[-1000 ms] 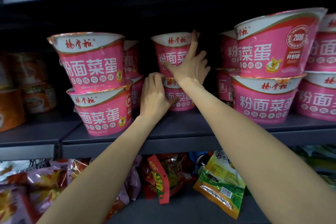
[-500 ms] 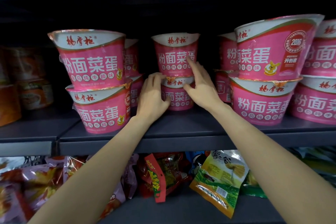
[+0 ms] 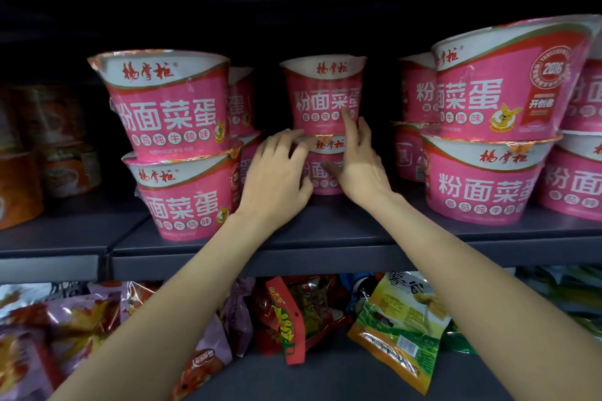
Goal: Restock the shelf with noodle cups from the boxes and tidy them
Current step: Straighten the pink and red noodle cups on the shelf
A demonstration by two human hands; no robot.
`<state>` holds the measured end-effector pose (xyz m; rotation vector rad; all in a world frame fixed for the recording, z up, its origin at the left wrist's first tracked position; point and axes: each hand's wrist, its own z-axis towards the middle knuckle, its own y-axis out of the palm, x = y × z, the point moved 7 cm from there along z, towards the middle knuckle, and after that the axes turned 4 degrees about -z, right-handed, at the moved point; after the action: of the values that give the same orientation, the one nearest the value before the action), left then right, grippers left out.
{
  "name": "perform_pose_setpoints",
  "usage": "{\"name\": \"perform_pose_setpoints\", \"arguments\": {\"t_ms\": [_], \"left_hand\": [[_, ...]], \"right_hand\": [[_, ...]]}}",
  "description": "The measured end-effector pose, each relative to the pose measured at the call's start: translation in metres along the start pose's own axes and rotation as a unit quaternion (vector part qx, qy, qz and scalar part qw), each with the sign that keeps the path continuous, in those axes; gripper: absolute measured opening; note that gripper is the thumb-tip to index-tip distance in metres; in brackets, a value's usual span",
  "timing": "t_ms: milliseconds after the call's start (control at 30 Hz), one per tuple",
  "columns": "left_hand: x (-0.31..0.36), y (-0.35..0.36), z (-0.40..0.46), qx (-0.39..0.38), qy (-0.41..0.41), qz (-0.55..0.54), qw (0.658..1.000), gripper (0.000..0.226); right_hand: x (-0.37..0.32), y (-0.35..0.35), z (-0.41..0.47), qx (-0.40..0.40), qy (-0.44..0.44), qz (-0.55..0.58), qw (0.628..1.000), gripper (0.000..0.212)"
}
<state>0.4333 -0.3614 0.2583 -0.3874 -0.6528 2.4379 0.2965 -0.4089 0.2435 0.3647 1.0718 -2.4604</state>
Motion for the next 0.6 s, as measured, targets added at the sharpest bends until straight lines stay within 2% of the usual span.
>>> {"name": "perform_pose_setpoints", "arguments": {"t_ms": [100, 167, 333, 467, 600], "left_hand": [[0.013, -0.05, -0.018, 0.09, 0.083, 0.102, 0.987, 0.036], [0.005, -0.073, -0.03, 0.121, 0.092, 0.142, 0.978, 0.031], [-0.036, -0.085, -0.048, 0.088, 0.056, 0.193, 0.976, 0.031], [-0.05, -0.086, -0.054, 0.078, 0.046, 0.184, 0.979, 0.034], [-0.047, -0.087, -0.055, 0.076, 0.037, 0.181, 0.98, 0.035]], "right_hand": [[-0.002, 0.01, 0.014, -0.024, 0.02, -0.004, 1.0, 0.091], [-0.005, 0.018, 0.02, -0.028, 0.02, -0.004, 0.999, 0.092], [-0.017, 0.037, 0.028, -0.031, 0.027, -0.014, 0.999, 0.095], [-0.026, 0.046, 0.032, -0.026, 0.048, -0.071, 0.996, 0.094], [-0.03, 0.047, 0.03, -0.057, 0.069, -0.095, 0.991, 0.093]]}}
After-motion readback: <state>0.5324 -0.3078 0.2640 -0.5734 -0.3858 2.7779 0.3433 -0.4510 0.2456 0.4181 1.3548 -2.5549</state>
